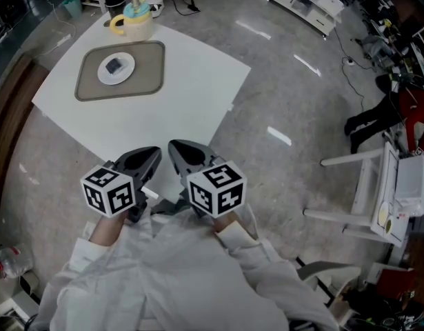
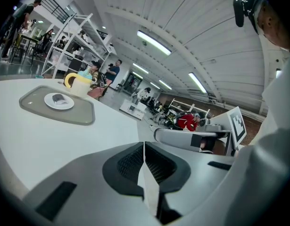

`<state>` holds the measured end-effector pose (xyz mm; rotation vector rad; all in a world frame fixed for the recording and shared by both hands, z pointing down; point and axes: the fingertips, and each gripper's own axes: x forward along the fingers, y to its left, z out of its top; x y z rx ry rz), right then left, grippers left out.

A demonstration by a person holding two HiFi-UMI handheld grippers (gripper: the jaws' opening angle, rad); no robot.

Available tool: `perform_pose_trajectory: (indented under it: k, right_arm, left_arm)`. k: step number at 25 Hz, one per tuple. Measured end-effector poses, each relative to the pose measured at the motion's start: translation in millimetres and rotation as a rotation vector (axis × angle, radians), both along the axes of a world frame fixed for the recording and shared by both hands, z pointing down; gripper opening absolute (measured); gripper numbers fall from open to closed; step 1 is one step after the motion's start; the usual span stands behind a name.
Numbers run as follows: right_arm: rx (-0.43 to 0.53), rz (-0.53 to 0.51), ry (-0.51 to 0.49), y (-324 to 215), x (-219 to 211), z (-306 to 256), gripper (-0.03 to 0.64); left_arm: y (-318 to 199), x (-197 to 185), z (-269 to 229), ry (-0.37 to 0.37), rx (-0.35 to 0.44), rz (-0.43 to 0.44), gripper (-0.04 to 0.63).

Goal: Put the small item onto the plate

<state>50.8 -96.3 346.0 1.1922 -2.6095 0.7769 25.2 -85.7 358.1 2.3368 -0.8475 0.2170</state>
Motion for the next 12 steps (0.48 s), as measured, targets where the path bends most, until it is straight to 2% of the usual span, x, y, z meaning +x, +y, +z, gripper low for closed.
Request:
perform_pose_trajectory:
  k: [12]
  right_arm:
    - [-0.012, -0.028, 0.022, 7.9, -2.4, 2.8, 0.015]
  left_arm:
    - [6.7, 4.6, -0.2, -0.049, 0.031, 0.026, 0.018]
